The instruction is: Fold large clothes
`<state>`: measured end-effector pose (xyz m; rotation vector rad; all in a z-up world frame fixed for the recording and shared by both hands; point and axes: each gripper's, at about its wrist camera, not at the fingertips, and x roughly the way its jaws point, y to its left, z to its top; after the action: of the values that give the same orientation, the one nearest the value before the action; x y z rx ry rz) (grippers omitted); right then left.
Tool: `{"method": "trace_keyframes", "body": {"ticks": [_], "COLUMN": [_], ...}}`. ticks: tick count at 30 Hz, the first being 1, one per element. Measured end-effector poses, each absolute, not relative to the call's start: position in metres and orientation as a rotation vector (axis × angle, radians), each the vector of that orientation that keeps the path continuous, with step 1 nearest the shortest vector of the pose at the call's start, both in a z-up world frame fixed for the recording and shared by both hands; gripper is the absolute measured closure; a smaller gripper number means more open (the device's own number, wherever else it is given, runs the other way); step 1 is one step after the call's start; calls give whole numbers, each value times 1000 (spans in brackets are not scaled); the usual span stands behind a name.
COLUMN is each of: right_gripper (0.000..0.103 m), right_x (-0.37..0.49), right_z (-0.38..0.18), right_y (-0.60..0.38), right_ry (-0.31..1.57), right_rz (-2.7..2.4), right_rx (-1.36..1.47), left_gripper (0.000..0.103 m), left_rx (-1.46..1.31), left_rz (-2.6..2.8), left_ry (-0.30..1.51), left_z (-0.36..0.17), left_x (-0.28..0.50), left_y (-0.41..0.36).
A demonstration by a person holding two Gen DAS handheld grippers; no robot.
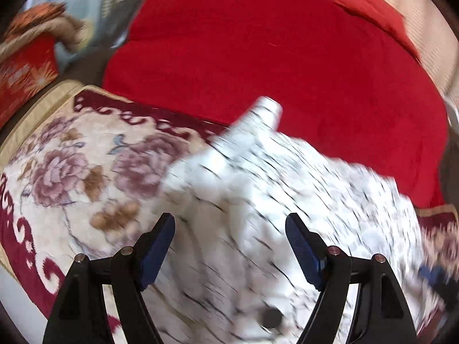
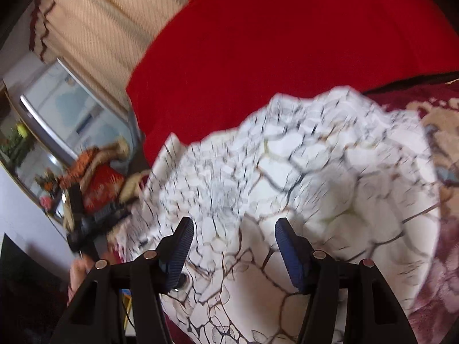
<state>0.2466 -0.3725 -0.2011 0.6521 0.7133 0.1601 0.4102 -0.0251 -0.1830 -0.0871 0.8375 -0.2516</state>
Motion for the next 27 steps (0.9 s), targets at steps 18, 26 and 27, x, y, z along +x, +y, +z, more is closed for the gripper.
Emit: {"method": "trace_keyframes", "body": {"ticks": [18, 26, 27], "right_gripper": [40, 39, 39], "right_x": [236, 250, 251], "right_z": [-193, -217, -219], "right_y": [-388, -390, -391], "right_ry": [744, 889, 893], "right_rz": [77, 22, 20], "right_rx": [644, 657, 668], "left_gripper": [19, 14, 14], "left_rx": [184, 253, 278], "left_rz": [-262, -345, -342], "left_ry": [764, 823, 829], "left_z": [-198, -224, -229], "left_x": [342, 327, 329], "left_y": [-86, -125, -129]}}
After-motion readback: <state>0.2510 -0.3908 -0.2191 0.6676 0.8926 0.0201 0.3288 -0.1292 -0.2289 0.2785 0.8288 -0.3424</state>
